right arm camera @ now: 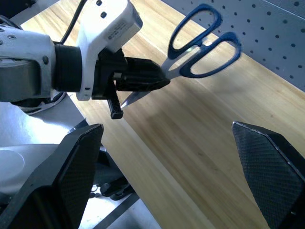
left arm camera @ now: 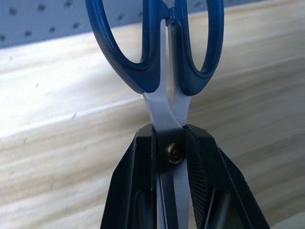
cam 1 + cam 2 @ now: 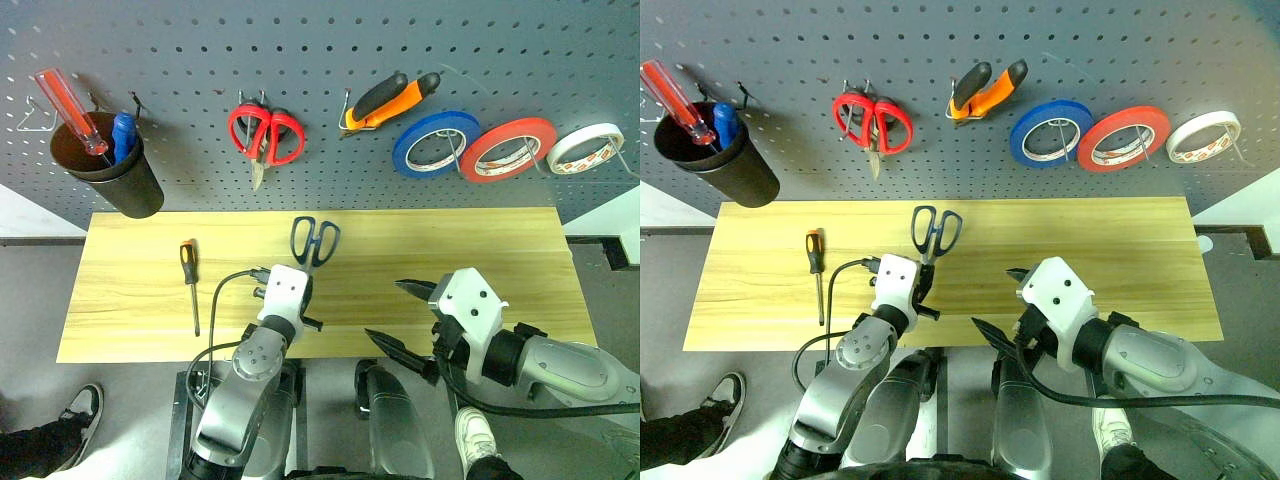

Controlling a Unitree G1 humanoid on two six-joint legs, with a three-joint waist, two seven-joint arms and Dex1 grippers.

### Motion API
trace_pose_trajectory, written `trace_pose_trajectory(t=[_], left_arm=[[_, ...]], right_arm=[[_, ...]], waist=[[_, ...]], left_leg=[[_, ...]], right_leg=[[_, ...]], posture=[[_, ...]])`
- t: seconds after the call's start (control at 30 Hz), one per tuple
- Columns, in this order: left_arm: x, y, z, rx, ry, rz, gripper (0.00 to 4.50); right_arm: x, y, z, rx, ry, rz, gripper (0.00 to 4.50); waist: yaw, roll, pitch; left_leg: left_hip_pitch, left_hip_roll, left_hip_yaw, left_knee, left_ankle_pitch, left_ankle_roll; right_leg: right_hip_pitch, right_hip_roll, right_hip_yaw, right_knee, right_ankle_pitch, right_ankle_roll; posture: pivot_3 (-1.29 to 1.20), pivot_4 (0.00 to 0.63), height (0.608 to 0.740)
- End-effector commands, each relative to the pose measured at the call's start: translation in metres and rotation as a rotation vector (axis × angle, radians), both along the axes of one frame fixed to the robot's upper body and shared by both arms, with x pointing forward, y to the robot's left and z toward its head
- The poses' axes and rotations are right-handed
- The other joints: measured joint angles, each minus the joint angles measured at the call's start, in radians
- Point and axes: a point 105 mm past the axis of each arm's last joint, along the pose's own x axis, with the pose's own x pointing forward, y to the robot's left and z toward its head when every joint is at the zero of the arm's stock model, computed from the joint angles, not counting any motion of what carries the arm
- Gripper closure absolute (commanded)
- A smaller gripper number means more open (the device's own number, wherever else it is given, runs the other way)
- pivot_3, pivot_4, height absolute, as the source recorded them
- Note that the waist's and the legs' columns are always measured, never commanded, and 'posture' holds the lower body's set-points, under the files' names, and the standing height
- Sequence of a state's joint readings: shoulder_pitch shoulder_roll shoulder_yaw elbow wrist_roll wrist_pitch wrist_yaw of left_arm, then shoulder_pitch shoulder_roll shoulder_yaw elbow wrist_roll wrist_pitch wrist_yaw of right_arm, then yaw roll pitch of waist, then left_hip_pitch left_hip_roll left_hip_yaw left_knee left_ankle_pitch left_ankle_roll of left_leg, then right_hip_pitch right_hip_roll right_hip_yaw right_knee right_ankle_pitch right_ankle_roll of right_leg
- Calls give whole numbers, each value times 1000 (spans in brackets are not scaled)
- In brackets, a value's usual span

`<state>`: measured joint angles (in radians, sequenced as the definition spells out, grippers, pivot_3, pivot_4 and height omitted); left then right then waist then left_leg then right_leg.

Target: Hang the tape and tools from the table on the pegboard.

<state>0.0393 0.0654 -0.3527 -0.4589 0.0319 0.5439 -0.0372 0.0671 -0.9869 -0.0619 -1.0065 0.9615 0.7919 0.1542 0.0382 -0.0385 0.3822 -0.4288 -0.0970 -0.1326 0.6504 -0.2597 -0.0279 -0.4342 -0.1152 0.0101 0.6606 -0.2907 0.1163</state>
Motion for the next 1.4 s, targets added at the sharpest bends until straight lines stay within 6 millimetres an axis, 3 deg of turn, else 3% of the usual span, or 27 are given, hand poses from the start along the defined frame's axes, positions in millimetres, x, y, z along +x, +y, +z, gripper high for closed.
trace_pose_trajectory(t=[0.03, 0.2, 0.47, 0.8, 1.0, 1.23, 1.4], left_arm=[[-15, -4, 20, 1, -125, -85, 3975], [-25, 3, 19, 55, -172, -119, 3975], [-35, 15, 39, 165, -391, -148, 3975], [-38, 26, 72, 176, -642, -113, 3975], [-42, 41, 104, 154, -820, -45, 3975], [-37, 63, 120, 184, -900, 48, 3975], [-38, 60, 125, 198, -939, 27, 3975]], right_arm=[[-7, 7, 6, 18, -35, 33, 0], [-6, 7, 5, 17, -38, 31, 0], [-8, 6, 17, 69, -76, 59, 0], [-15, 3, 45, 243, -146, 105, 0], [-11, -1, 57, 289, -188, 110, 0], [-14, -10, 80, 390, -262, 136, 0], [-15, -13, 96, 484, -309, 159, 0]], waist=[[0, 0, 0], [0, 0, 0], [1, 1, 0], [1, 1, 0], [1, 1, -1], [2, 1, -1], [1, 1, -1]], left_leg=[[0, 0, 0, 0, 2, -3], [0, 0, 0, 0, -1, 2], [0, 0, 0, -1, -1, 2], [-1, 0, 0, -1, -1, 2], [0, 0, 0, -1, 1, -2], [0, 0, 0, 0, 1, -2], [0, 0, 0, 1, 1, -2]], right_leg=[[0, 0, 0, 0, 0, 0], [0, 0, 0, -1, 0, 0], [0, -1, 0, -2, 0, 0], [0, -1, -1, -3, 0, 0], [1, -1, -1, -3, 0, 1], [1, 0, -2, -2, 1, 1], [1, 0, -2, -1, 1, 1]], posture=[[-35, 394, 710], [-31, 392, 710], [-21, 384, 710], [-3, 375, 710], [11, 362, 710], [27, 355, 710], [30, 349, 710]])
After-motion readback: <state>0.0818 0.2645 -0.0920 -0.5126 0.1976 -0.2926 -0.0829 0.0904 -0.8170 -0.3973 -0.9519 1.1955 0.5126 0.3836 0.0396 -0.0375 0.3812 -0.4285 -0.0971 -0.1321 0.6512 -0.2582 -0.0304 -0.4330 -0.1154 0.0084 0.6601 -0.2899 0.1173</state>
